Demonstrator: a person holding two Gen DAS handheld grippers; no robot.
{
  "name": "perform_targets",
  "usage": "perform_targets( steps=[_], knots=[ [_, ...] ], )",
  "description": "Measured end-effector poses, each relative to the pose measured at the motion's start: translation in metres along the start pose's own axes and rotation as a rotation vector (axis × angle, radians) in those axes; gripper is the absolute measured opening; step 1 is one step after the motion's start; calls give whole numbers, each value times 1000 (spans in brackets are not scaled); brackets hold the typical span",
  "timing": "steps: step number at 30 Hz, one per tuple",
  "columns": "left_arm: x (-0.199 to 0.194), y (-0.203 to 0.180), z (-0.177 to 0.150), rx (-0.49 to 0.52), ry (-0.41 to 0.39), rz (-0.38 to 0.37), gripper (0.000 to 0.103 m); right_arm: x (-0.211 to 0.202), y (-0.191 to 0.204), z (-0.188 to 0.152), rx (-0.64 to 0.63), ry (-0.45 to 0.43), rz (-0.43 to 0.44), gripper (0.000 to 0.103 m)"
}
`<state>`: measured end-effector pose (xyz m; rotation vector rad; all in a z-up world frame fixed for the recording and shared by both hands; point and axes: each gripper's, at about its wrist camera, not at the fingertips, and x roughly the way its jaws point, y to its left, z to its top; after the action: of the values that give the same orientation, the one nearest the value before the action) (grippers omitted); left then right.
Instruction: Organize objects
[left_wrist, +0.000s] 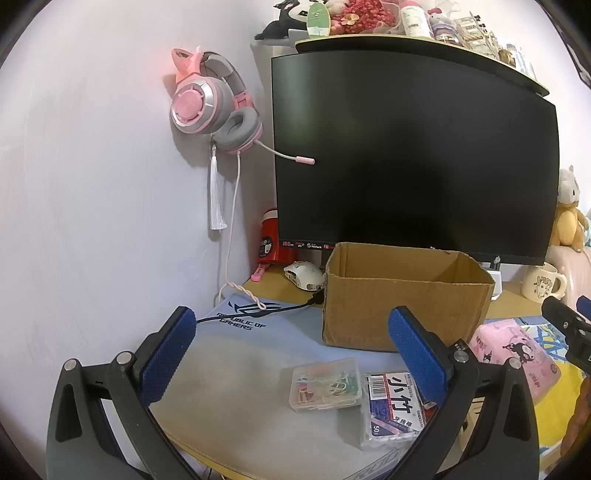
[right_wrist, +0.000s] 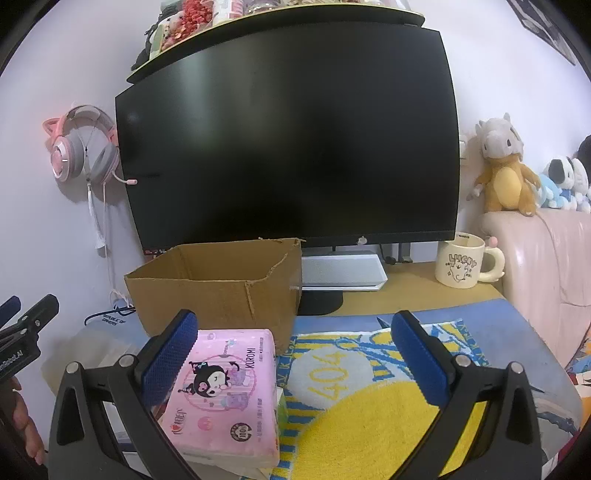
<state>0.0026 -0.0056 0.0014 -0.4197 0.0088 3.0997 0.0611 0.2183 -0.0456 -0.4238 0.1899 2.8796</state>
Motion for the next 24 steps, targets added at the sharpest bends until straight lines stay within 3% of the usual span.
perform_targets(
  steps=[24],
  knots=[
    [0,-10,-3,53,-7,19,103,-2,-6,4,42,4,25,103]
  ],
)
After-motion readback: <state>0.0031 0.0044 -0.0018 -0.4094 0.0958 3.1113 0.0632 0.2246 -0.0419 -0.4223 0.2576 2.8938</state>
